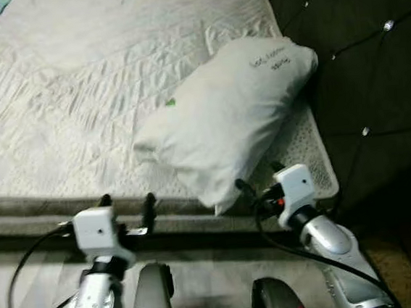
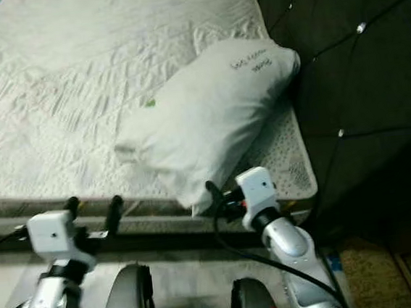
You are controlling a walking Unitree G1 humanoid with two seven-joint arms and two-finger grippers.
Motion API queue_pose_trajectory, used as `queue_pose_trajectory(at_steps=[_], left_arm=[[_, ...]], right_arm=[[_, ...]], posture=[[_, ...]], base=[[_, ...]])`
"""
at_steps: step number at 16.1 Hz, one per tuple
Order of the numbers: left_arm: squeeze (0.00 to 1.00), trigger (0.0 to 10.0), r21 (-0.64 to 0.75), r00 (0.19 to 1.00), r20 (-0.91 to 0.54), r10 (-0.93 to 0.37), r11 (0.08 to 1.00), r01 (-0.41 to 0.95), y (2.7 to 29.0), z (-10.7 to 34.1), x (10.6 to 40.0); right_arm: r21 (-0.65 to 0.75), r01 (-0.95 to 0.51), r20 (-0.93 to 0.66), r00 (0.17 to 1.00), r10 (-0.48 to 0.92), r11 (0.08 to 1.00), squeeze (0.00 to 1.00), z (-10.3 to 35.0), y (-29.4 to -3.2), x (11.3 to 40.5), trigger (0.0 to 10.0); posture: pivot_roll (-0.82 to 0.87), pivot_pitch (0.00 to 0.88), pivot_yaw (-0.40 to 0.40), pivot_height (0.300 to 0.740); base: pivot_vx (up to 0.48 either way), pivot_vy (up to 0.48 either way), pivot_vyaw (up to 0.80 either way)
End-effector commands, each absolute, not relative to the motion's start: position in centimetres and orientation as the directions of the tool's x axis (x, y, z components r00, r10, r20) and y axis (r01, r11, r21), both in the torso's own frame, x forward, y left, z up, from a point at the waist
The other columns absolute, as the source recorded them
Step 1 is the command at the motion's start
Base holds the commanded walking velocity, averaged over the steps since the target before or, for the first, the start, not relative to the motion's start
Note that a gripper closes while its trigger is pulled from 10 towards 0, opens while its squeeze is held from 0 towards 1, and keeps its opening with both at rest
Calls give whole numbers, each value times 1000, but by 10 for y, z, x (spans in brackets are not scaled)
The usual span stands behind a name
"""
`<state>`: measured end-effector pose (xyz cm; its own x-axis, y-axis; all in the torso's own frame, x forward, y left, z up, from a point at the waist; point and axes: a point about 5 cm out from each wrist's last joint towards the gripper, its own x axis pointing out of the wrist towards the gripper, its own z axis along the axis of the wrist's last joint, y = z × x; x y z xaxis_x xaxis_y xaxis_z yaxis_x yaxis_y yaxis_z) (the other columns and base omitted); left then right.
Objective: Clean up the room
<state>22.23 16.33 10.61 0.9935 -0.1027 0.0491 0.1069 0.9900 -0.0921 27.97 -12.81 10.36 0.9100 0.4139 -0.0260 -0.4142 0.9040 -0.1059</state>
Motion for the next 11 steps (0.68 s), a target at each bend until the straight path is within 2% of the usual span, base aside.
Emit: queue_pose_trajectory(at_steps=[1,7,8,11], left_arm=[[0,10000,-102,991,64,-121,987,127,158,109,222],[0,10000,-104,991,50,-126,986,131,158,107,221],[0,10000,-108,991,45,-123,986,127,158,107,221],[0,10000,-107,993,38,-112,988,115,159,106,221]], right_arm=[[-110,-407,-42,913,405,907,0,101,-134,278,10000],[-107,-411,-42,912,408,906,0,101,-133,277,10000],[-107,-412,-42,911,409,905,0,101,-132,277,10000],[-105,-415,-43,910,413,904,0,101,-132,276,10000]], posture=[[90,227,-45,631],[93,225,-41,631],[93,225,-41,631],[97,223,-40,631]], base=[[480,0,0],[455,0,0],[289,0,0],[0,0,0]])
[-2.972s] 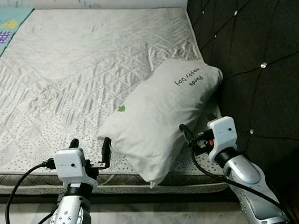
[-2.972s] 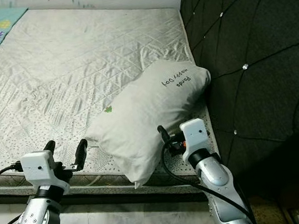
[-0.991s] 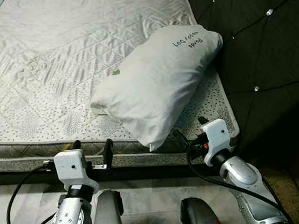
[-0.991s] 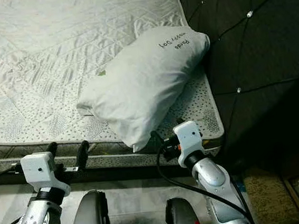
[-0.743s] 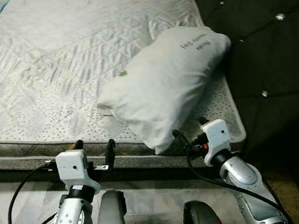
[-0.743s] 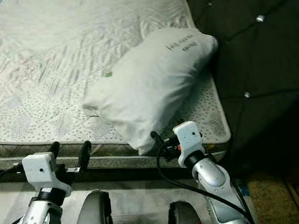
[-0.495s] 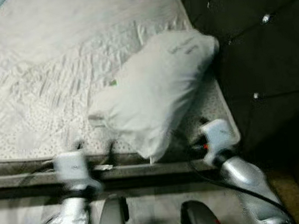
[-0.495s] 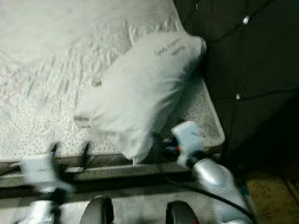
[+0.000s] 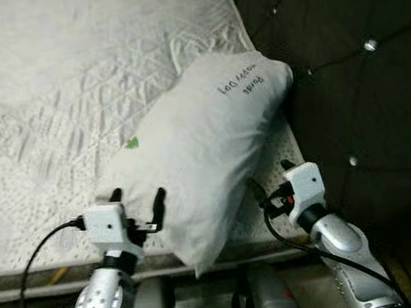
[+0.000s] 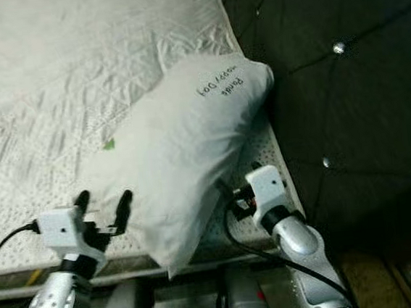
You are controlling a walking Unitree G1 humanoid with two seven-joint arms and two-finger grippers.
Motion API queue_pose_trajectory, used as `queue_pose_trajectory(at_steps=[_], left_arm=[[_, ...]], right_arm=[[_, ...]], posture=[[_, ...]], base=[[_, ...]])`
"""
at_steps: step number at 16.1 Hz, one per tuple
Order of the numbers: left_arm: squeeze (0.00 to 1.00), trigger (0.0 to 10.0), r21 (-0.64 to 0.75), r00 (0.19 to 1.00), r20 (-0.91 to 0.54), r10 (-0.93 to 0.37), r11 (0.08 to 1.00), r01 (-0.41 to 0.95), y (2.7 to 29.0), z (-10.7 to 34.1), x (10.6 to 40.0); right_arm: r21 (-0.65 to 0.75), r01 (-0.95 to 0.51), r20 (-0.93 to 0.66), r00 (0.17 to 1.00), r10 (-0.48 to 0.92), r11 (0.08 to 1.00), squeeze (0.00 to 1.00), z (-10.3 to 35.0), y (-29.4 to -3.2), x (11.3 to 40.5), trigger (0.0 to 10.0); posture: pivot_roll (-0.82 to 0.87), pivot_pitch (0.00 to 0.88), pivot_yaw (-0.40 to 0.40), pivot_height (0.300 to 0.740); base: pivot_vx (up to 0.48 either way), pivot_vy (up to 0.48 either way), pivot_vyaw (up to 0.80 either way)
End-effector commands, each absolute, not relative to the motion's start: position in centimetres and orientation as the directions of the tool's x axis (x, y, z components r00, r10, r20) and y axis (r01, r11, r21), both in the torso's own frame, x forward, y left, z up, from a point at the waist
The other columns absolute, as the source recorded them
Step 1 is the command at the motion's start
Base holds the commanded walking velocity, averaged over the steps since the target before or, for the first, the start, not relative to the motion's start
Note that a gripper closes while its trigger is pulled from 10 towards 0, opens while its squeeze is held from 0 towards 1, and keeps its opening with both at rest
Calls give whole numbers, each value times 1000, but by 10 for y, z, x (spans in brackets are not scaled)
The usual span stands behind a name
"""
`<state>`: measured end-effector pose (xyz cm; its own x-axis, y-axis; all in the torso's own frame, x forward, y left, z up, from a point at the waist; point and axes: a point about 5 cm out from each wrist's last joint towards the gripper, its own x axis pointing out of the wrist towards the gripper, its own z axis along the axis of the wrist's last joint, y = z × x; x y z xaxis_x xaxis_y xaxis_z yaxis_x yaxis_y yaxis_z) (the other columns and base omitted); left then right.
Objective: Clean up the room
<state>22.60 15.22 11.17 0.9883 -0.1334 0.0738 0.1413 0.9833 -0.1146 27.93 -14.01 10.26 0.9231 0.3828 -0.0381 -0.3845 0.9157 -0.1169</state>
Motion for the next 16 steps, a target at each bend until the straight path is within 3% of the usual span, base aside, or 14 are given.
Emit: queue_pose_trajectory(at_steps=[1,3,11,16], left_arm=[[0,10000,-107,993,36,-111,988,115,159,106,221],[0,10000,-108,993,33,-110,988,113,159,105,221],[0,10000,-134,997,18,-74,988,76,161,104,221],[0,10000,-111,996,33,-80,990,83,160,107,222]], right_arm=[[-105,-418,-43,908,416,902,0,101,-132,276,10000],[-105,-422,-44,907,419,901,0,100,-132,276,10000],[-106,-452,-59,892,448,886,0,100,-131,275,10000],[-36,-569,-111,819,563,821,0,104,-121,282,10000]], posture=[[97,223,-41,631],[96,224,-41,631],[91,234,-47,548],[90,238,-44,543]], base=[[0,0,0],[0,0,0],[0,0,0],[0,0,0]])
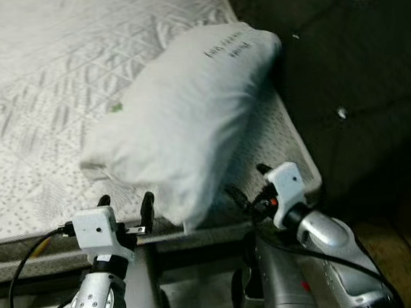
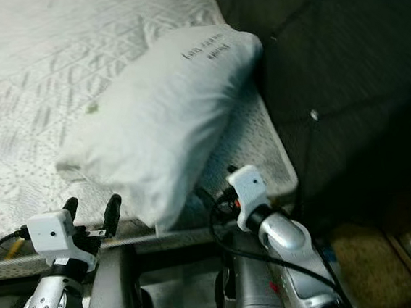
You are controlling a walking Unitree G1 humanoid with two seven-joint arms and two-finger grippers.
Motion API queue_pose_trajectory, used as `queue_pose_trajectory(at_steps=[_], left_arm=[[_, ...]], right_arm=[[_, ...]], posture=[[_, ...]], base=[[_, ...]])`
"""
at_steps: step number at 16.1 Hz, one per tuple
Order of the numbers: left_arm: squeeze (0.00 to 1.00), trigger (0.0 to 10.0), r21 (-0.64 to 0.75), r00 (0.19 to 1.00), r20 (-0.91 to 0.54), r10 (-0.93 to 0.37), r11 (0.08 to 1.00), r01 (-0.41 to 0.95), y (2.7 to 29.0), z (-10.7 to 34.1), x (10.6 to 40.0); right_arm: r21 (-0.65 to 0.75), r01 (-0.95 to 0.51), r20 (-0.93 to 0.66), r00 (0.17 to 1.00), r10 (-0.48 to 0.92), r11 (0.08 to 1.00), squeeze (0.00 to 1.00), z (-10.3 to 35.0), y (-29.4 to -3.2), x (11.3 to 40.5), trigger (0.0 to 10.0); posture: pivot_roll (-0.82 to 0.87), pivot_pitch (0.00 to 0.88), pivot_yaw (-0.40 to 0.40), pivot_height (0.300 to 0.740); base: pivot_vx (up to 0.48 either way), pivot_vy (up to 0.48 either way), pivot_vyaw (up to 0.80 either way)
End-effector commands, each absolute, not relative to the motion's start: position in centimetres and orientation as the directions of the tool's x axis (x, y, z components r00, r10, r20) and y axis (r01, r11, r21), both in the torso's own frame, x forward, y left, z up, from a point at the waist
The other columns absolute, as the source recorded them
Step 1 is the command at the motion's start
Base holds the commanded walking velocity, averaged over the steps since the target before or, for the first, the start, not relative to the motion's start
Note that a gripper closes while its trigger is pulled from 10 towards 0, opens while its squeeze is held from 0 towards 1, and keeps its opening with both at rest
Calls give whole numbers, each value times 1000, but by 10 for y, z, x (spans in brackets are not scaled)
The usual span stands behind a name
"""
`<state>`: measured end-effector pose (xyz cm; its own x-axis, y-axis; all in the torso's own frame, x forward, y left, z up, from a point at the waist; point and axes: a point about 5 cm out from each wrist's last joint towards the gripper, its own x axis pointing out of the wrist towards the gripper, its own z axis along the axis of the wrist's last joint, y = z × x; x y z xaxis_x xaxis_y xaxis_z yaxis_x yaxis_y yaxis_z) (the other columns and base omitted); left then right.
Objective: Clean up the room
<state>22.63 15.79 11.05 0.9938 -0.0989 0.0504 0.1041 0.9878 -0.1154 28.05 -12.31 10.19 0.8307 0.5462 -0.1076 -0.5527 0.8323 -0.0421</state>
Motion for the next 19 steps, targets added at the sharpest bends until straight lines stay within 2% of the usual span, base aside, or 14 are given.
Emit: queue_pose_trajectory(at_steps=[1,2,6,12,13,17,19], left_arm=[[0,10000,-107,995,35,-89,990,92,159,108,222],[0,10000,-90,993,33,-112,989,115,158,107,222],[0,10000,-94,994,25,-109,989,111,160,105,222],[0,10000,-89,993,30,-116,989,118,160,107,224],[0,10000,-87,993,30,-116,989,118,161,107,224],[0,10000,-83,993,32,-116,990,118,161,109,224],[0,10000,-78,993,33,-114,990,116,163,110,223]], right_arm=[[-24,-600,-109,797,594,800,0,108,-119,283,10000],[61,-632,-83,768,635,772,0,121,-119,285,10000],[178,-727,-115,654,748,663,0,129,-117,274,10000],[408,-696,-106,607,788,591,0,138,-106,268,10000],[413,-679,-106,626,772,607,0,138,-103,270,10000],[379,-525,-110,792,601,762,0,142,-86,289,10000],[273,-499,-145,824,548,822,0,139,-79,294,10000]], posture=[[92,236,-45,543],[96,236,-45,543],[89,234,-39,543],[97,235,-28,543],[99,237,-27,543],[110,236,-22,543],[125,238,-19,543]], base=[[0,0,0],[0,0,0],[0,0,0],[0,0,0],[0,0,0],[0,0,0],[0,0,0]])
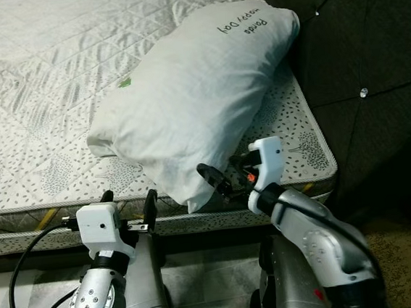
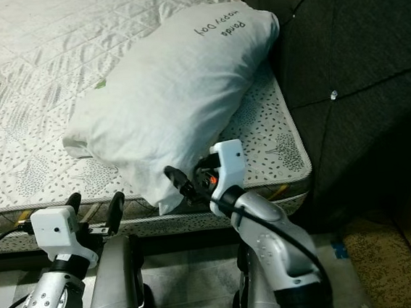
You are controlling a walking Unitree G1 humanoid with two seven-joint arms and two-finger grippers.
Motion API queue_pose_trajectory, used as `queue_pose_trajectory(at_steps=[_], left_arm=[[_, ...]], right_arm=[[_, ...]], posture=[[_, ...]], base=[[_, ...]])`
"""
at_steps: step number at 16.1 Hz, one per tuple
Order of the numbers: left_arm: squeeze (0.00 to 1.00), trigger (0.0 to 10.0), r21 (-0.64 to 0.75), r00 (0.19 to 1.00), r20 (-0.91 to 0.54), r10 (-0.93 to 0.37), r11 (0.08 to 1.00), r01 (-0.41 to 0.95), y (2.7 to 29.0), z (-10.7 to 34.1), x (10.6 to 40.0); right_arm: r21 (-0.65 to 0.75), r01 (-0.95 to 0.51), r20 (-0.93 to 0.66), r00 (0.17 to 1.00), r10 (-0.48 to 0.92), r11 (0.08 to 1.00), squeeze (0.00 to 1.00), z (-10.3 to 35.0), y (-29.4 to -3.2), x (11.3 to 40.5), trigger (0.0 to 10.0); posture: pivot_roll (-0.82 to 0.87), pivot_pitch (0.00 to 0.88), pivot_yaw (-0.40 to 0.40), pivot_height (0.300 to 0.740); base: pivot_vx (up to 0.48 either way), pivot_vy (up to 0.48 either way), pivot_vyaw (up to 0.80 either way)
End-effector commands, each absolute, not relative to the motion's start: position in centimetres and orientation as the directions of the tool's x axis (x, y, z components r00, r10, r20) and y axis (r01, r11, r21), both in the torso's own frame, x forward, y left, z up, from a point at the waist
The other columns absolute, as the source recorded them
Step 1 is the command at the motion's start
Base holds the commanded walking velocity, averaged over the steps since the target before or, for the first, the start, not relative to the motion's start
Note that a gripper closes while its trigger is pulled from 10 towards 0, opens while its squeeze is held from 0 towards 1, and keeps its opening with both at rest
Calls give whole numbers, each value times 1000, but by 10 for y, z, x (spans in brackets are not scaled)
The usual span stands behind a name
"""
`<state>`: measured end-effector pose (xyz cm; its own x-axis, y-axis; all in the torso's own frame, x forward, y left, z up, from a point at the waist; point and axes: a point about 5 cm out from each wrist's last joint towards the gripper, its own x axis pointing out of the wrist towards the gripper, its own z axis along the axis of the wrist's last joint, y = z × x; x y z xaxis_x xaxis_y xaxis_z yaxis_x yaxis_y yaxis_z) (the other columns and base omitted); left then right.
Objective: Clean up the room
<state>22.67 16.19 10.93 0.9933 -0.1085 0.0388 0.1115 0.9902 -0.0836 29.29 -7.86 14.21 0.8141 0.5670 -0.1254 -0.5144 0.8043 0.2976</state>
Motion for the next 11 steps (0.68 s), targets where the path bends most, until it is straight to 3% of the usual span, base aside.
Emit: queue_pose_trajectory(at_steps=[1,11], left_arm=[[0,10000,-74,993,33,-114,991,116,164,110,223],[0,10000,-53,995,46,-87,995,89,174,118,223]], right_arm=[[265,-491,-161,826,540,830,0,137,-77,296,10000],[315,-467,-182,824,536,826,0,142,-38,314,10000]], posture=[[131,238,-20,543],[172,240,-20,543]], base=[[0,0,0],[0,0,0]])
